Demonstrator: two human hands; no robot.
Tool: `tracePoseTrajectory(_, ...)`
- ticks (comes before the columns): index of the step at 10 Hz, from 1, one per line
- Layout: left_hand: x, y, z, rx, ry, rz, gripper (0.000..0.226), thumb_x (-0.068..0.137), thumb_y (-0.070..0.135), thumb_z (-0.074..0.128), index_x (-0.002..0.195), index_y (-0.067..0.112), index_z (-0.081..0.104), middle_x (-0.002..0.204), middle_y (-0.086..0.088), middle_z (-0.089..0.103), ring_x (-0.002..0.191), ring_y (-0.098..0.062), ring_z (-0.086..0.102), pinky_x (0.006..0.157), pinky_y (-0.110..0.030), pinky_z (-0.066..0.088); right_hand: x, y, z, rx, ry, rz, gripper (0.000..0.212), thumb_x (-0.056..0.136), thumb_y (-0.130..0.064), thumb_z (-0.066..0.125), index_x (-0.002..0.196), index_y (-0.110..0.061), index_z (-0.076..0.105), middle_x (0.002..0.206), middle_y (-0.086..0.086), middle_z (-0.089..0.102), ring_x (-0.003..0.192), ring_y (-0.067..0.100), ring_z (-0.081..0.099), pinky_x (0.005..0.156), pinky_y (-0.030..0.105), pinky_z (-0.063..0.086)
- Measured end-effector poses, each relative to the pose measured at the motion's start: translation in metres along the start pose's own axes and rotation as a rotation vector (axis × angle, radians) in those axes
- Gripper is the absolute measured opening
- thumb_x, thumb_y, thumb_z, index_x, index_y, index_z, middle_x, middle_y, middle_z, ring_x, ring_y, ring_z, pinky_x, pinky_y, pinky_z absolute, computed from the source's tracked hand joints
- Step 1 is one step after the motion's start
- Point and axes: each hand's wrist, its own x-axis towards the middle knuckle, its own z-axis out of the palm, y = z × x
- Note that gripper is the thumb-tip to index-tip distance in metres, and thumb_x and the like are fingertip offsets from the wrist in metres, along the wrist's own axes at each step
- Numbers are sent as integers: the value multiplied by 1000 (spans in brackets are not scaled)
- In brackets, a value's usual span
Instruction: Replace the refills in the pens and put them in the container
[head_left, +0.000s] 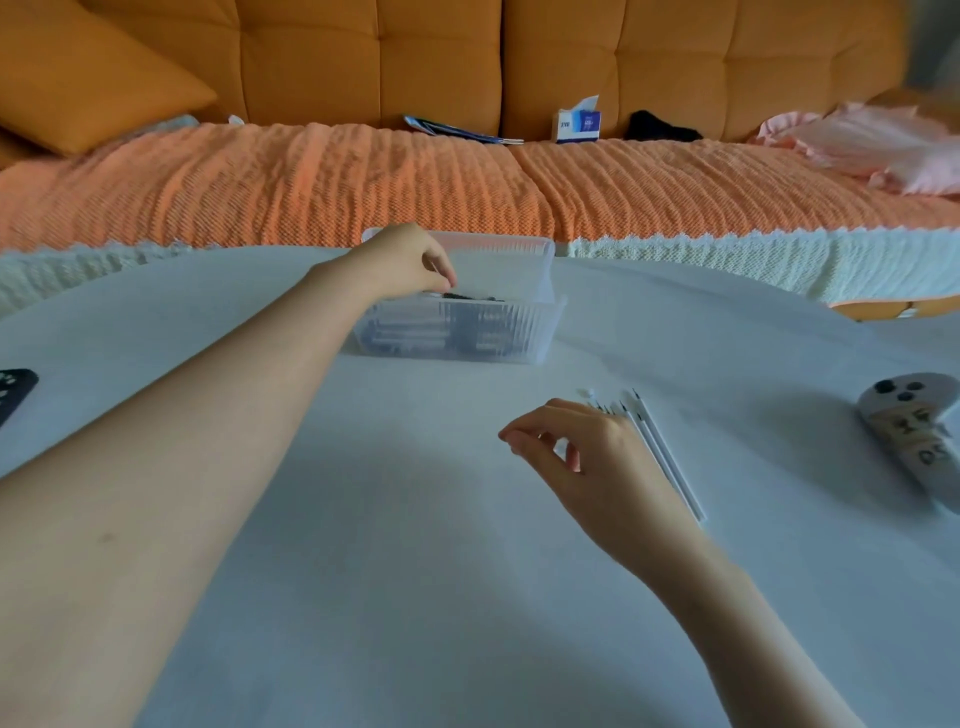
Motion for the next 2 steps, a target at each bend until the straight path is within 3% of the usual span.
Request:
tracePoseTrajectory(1,-2,-2,-1,-21,26,1,15,89,18,61,99,17,71,103,3,65,96,-11,56,82,-24,38,0,1,-1,33,13,4,13,90,-24,57,90,-22,71,78,-16,60,69,-9,50,63,10,36)
tracePoseTrajectory(2,-7,0,-1,-55,172,52,14,90,18,59,99,21,70,105,4,64,101,-11,55,89,-27,40,0,3,-5,46,75,36,12,90,-23,58,88,-24,70,74,-21,57,69,-7,51,62,12,37)
